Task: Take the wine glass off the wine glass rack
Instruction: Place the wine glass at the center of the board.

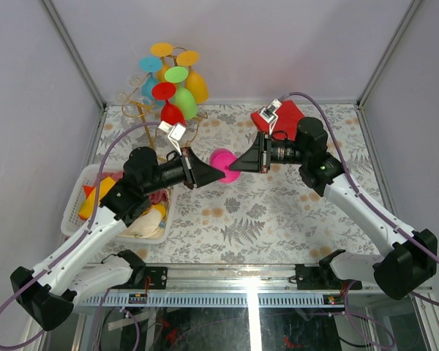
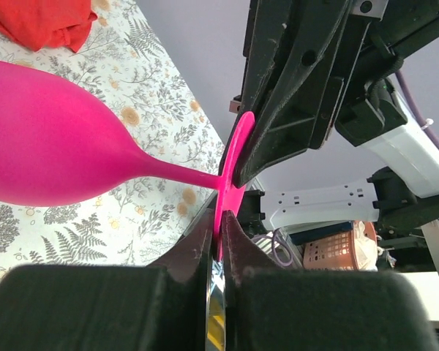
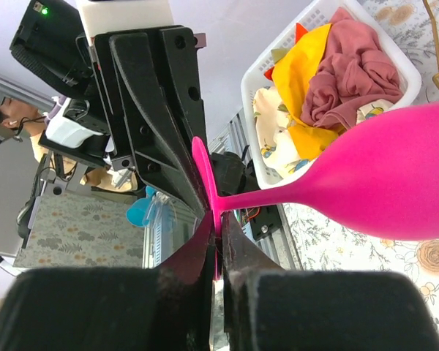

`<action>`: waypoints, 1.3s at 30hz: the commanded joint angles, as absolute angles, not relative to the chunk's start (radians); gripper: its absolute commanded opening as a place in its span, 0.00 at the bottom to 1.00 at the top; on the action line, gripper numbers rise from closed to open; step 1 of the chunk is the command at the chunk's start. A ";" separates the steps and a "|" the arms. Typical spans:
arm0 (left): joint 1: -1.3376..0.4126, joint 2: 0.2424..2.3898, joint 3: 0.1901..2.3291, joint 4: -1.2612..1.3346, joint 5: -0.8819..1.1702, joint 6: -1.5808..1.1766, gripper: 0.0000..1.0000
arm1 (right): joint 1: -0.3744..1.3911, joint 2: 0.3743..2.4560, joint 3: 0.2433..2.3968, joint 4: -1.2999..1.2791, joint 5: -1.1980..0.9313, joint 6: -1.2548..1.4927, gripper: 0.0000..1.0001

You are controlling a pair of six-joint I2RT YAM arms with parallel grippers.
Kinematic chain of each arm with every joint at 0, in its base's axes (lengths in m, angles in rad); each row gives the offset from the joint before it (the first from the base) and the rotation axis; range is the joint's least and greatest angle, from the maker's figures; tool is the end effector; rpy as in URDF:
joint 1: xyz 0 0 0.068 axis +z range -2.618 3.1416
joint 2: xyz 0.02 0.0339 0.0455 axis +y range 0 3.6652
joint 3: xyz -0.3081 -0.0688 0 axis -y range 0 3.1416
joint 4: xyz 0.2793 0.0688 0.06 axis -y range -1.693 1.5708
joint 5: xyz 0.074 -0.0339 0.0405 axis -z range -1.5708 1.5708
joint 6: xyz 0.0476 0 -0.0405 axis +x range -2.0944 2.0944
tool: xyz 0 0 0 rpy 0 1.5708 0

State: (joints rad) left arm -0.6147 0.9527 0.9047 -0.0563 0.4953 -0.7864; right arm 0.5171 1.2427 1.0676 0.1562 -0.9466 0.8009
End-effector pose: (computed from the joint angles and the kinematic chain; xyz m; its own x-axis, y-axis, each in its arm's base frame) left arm 0.1818 -0.1561 0.3991 -0.6926 -0.2734 -0.6675 0.5710 0.3577 -0.7389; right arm 0.2486 0.1858 0.4137 -0.7252 0.0703 -0.6849 -0.6802 0.0812 0.7285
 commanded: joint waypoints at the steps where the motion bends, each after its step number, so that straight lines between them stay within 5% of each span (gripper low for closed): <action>1: -0.619 0.951 0.890 -0.025 0.476 -0.780 0.00 | 0.523 1.192 1.086 0.249 -0.997 0.818 0.00; 4: -0.618 0.945 0.873 -0.005 0.473 -0.778 0.00 | 0.524 1.180 1.088 0.239 -0.989 0.807 0.11; 7: -0.619 0.920 0.848 0.016 0.455 -0.748 0.00 | 0.523 1.176 1.126 0.119 -0.942 0.720 0.40; 12: -0.618 0.823 0.790 0.080 0.429 -0.649 0.00 | 0.524 1.144 1.257 -0.221 -0.674 0.468 0.72; 26: -0.619 0.655 0.614 0.259 0.681 -0.318 0.00 | 0.519 0.996 1.213 -0.345 0.017 0.432 0.97; 29: -0.619 0.664 0.607 0.260 0.747 -0.255 0.00 | 0.446 1.065 1.252 -0.389 -0.160 0.452 0.99; 34: -0.618 0.693 0.612 0.215 0.835 -0.172 0.00 | 0.208 1.190 1.145 -0.154 -0.825 0.709 0.94; 39: -0.617 0.676 0.607 0.170 0.899 -0.065 0.00 | 0.206 1.220 1.082 0.077 -1.015 0.858 0.94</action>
State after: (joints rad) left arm -0.6182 0.6983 0.6094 0.1555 0.8131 -0.1959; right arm 0.1997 1.2419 1.0889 -0.1589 -0.7155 0.6994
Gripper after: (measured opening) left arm 0.011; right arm 0.941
